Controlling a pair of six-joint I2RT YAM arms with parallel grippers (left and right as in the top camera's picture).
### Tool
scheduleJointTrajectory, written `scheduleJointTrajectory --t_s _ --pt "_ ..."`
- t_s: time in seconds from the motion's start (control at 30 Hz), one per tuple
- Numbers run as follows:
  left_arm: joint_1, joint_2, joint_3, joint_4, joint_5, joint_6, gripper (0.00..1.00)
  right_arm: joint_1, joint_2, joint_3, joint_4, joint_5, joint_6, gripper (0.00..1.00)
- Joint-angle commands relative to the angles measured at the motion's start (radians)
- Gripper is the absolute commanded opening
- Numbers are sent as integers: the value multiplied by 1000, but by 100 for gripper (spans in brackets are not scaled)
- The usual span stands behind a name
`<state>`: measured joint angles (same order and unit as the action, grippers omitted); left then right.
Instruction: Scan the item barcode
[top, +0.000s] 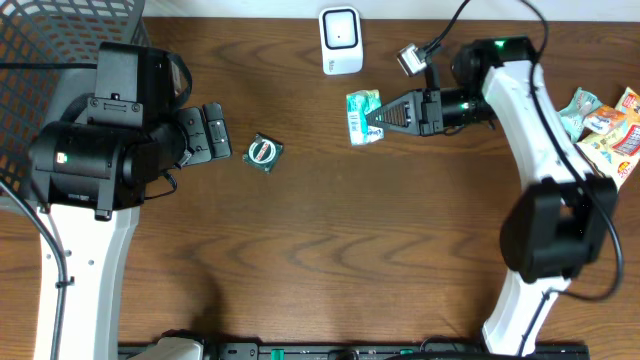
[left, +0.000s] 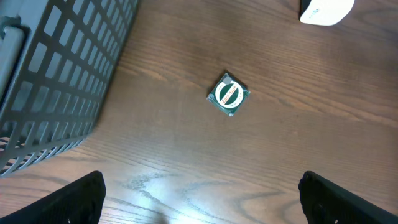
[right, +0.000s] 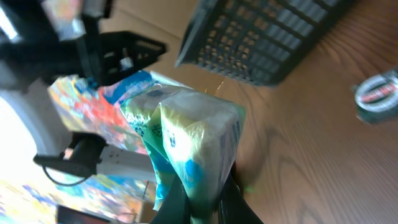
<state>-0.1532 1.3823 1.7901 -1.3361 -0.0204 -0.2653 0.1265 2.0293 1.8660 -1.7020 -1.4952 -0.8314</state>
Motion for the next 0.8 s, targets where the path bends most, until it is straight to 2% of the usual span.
scheduleJointTrajectory --t_s 0.0,0.6,0.67,0.77 --pt "3 -2 -6 -3 6 -2 98 32 -54 11 0 -10 12 1" --pt "3 -2 -6 -3 6 -2 98 63 -59 2 13 9 7 1" --pt "3 -2 -6 -3 6 -2 98 64 -59 2 51 41 8 2" --pt "3 -2 -6 -3 6 -2 98 85 -59 2 149 195 63 2"
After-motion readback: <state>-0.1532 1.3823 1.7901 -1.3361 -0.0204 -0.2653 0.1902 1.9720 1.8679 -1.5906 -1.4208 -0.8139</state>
